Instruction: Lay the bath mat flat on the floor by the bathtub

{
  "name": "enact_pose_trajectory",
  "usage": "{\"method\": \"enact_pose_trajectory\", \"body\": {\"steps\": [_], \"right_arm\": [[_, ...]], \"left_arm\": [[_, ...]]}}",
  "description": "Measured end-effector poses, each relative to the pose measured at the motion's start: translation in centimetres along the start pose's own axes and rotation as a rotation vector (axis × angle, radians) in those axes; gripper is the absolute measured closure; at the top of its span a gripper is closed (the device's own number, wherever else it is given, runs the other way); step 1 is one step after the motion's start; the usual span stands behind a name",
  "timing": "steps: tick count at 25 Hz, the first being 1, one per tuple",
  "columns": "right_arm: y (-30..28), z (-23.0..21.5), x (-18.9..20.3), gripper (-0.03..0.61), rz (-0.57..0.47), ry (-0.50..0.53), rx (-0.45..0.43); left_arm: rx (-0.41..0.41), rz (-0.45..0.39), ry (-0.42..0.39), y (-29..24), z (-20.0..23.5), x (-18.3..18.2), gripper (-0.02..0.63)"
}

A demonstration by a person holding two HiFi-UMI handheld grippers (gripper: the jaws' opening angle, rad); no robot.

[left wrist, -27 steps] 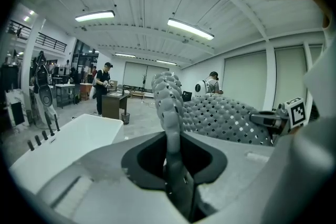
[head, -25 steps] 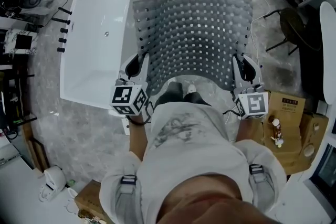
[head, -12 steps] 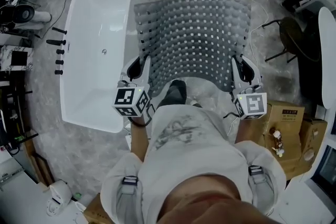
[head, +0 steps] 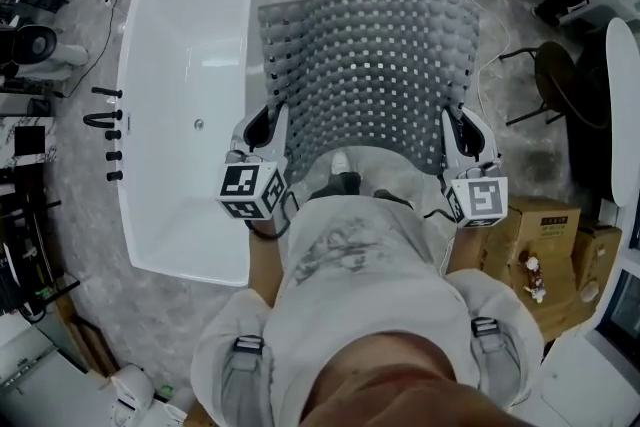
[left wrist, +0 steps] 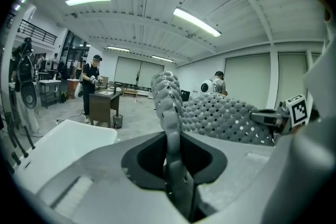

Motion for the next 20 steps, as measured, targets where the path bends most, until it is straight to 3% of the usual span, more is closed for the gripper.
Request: {"method": "enact_pose_trajectory", "body": {"steps": [5,14,20], "right_arm": [[5.3,2.6,-0.7,0.531,-0.002,0.005,0.049],[4.9,3.2,-4.0,0.531,0.022,0.016,0.074],[1.1,1.0,-2.4,0.531,0.038,0.005,0.050]], "left_arm": [[0.038,-0.007,-0.012,3.7,-1.5,0.7,0.540],[0.068,0.005,-0.005,3.7,-0.5,-2.2,0.540],[0.058,0.032,-0.032,0.0,0.3,-2.3,0.540]]}}
Point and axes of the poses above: the fingertips, and each gripper's own axes: y backward along the fingers, z to its left, x out of its underside, the point moved 8 cm from there along y, backward along the fingers, and after that the axes turned 8 degrees about x, right-handed, at the moved point
